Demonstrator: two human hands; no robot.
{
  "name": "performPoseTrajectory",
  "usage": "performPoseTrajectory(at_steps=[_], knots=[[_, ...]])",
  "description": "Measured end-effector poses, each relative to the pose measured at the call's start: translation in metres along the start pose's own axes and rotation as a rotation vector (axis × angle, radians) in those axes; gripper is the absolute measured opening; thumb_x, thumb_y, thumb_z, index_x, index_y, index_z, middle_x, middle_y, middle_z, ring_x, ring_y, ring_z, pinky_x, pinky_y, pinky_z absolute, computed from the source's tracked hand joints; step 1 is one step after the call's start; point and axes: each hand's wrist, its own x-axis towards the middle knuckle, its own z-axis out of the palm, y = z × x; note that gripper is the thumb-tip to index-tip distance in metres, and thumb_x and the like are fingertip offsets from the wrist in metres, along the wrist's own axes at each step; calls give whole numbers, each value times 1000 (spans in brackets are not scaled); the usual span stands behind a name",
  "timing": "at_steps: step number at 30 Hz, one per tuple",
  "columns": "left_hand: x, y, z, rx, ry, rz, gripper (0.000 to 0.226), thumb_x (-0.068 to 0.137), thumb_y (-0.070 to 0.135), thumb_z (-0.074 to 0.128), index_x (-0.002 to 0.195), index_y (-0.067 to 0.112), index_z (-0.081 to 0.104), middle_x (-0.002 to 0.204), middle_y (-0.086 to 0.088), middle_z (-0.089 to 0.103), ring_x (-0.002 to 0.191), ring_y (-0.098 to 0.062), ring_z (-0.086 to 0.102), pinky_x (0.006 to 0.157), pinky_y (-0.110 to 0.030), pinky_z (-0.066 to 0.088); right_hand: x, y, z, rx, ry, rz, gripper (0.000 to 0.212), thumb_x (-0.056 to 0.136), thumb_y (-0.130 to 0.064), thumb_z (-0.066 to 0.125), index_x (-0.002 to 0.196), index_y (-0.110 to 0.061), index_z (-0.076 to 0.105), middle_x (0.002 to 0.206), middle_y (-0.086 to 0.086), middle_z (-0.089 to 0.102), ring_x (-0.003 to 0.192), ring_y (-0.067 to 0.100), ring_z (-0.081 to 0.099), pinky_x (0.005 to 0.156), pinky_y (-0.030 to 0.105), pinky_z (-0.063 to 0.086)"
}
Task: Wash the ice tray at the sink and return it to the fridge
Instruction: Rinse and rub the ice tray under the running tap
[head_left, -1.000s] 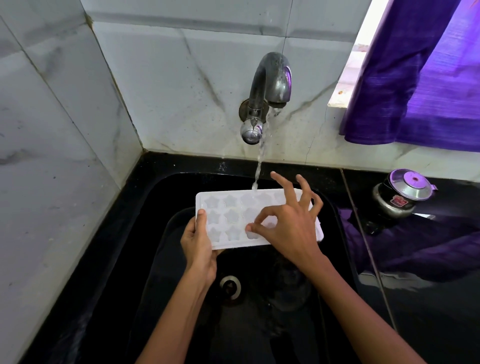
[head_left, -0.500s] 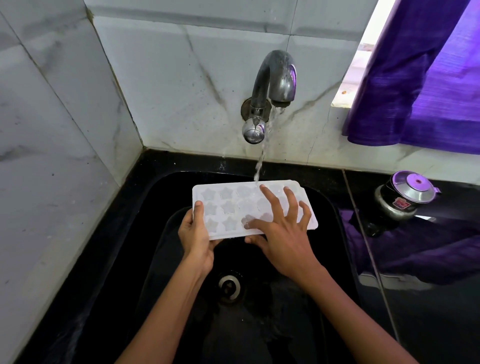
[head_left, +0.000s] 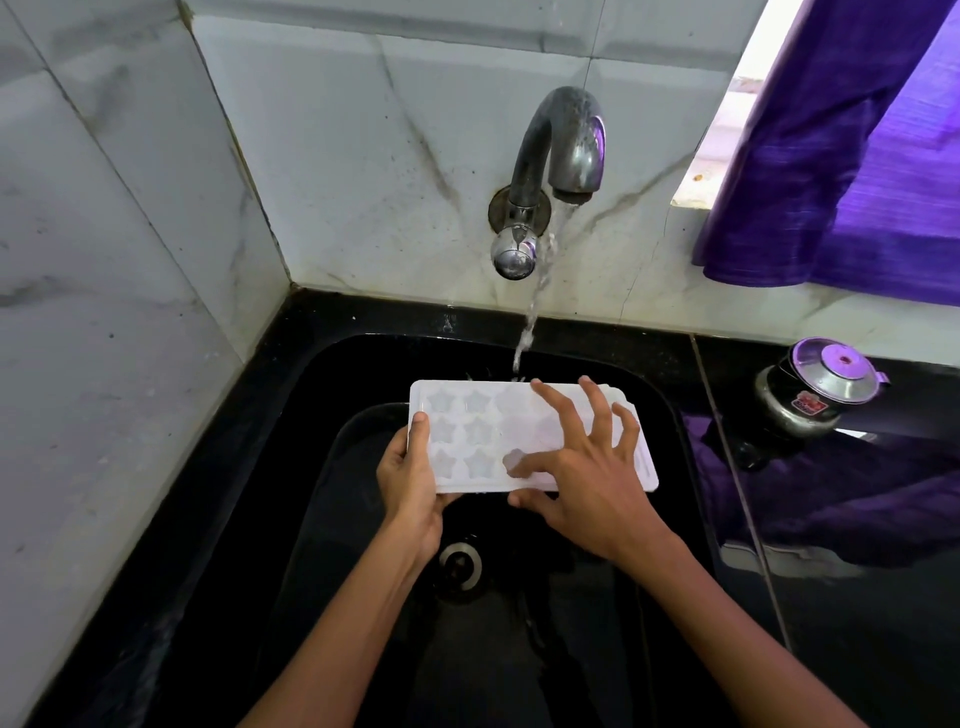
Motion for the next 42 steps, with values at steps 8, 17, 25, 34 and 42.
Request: performPoseTrajectory(at_steps=[8,17,25,34,42], knots=[[-7,-8,3,15,-38,-45,24,93,35,53,103,16,64,98,-8,73,87,-27,71,65,-38,59,5,5,-25,83,-237,38,38,66,-71,61,86,-41,72,157,-17,3,142,19,-20,110,55,-11],[-17,-10,7,13,-55,-64,24,93,37,52,98,18,65,98,-9,73,90,-29,69,73,-43,58,40,-7,-25,174,-162,107,39,88,-62,42,116,-38,56,156,-11,14,146,15,-12,114,49,-4],[-11,-6,7,13,-21,-67,28,95,39,49,102,18,66,92,-9,74,84,-28,71,67,-39,58,45,-19,-24,-86,-194,74,44,90,-62,37,123,-40,56,159,-7,-5,143,29,-23,112,54,-10],[-10,-6,5,8,-21,-77,30,95,39,49,103,17,66,91,-9,74,82,-28,71,65,-38,58,61,-24,-36,-99,-244,83,41,83,-61,52,117,-39,61,159,-3,-9,141,35,-24,110,58,-11],[-10,-7,0,-6,2,-97,30,94,39,48,105,17,66,97,-11,73,86,-31,71,71,-44,58,64,-27,-32,-7,-47,116,30,65,-56,74,78,-30,71,155,-7,18,144,30,-9,110,53,-3]])
